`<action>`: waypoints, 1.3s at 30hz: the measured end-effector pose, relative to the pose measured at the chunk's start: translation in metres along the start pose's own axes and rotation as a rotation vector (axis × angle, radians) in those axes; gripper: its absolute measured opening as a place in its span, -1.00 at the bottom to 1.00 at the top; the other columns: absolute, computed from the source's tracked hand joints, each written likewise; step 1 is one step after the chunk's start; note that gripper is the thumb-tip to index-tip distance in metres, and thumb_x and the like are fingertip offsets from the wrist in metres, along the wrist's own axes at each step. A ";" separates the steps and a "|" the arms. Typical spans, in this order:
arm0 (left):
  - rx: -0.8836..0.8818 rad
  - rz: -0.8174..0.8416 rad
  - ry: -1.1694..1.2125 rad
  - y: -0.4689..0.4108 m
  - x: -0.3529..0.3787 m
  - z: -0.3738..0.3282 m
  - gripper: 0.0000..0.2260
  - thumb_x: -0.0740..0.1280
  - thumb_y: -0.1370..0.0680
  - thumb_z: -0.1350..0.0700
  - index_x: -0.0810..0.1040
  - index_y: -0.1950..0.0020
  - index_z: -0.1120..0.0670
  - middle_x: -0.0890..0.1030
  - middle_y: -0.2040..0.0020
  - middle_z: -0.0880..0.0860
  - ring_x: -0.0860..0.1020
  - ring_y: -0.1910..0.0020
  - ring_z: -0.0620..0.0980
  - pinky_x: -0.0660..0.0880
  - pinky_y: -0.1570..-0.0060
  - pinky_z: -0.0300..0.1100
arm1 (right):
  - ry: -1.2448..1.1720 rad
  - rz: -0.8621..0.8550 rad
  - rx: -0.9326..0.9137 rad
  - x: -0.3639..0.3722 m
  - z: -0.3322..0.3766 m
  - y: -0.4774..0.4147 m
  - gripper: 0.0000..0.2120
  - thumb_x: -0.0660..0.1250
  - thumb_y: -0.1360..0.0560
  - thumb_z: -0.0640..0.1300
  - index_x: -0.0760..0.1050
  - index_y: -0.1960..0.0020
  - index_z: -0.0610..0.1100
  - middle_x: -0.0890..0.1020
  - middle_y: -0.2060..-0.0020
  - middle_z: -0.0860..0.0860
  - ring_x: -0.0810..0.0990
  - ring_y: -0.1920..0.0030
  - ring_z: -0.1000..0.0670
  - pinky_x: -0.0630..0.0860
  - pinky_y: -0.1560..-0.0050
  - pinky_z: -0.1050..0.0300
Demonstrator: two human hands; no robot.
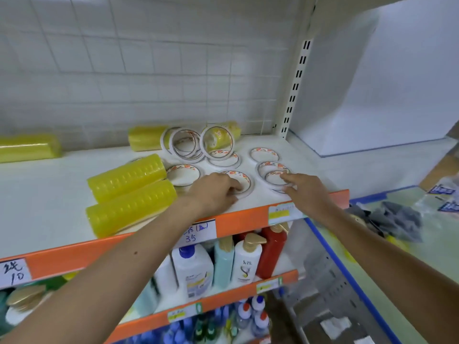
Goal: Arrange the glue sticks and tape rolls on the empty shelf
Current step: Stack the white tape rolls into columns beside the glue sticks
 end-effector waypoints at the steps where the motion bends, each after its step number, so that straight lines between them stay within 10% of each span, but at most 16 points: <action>1: -0.001 -0.015 -0.015 -0.001 0.000 -0.001 -0.71 0.24 -0.54 0.04 0.49 -0.26 -0.07 0.54 -0.21 0.02 0.47 -0.21 0.06 0.42 -0.12 -0.10 | 0.010 -0.006 -0.020 0.001 -0.003 -0.003 -0.71 0.23 -0.51 -0.24 0.51 -0.22 -0.15 0.56 -0.20 -0.11 0.48 -0.23 -0.10 0.37 -0.25 0.07; 11: -0.044 -0.128 0.013 -0.006 -0.001 -0.011 -0.73 0.25 -0.54 0.10 0.50 -0.23 -0.06 0.50 -0.14 0.02 0.47 -0.17 0.06 0.43 -0.02 -0.08 | 0.110 -0.130 -0.216 0.003 -0.012 -0.012 -0.74 0.19 -0.53 -0.24 0.57 -0.14 -0.08 0.60 -0.03 -0.06 0.48 -0.06 -0.09 0.29 0.10 0.19; 21: -0.040 -0.321 0.062 0.046 -0.047 0.013 -0.78 0.24 -0.56 0.12 0.52 -0.19 0.04 0.49 -0.15 0.03 0.48 -0.15 0.07 0.49 0.01 -0.04 | 0.051 -0.167 -0.295 -0.011 0.047 -0.002 -0.76 0.23 -0.52 -0.25 0.58 -0.12 -0.12 0.61 -0.03 -0.10 0.52 -0.08 -0.13 0.35 -0.01 0.13; 39: -0.396 -0.431 -0.027 0.367 -0.111 0.276 -0.79 0.27 -0.54 0.14 0.55 -0.16 0.07 0.51 -0.13 0.08 0.47 -0.15 0.10 0.46 -0.01 -0.02 | -0.101 -0.078 -0.621 0.151 0.403 0.100 -0.77 0.27 -0.50 -0.20 0.59 -0.12 -0.09 0.62 -0.06 -0.09 0.52 -0.10 -0.14 0.35 0.01 0.10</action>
Point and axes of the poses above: each hand's wrist, its own y-axis away from the middle knuckle, its own x-axis out of the palm, z = x × y, the point moved 1 cm from there along -y, towards the middle knuckle
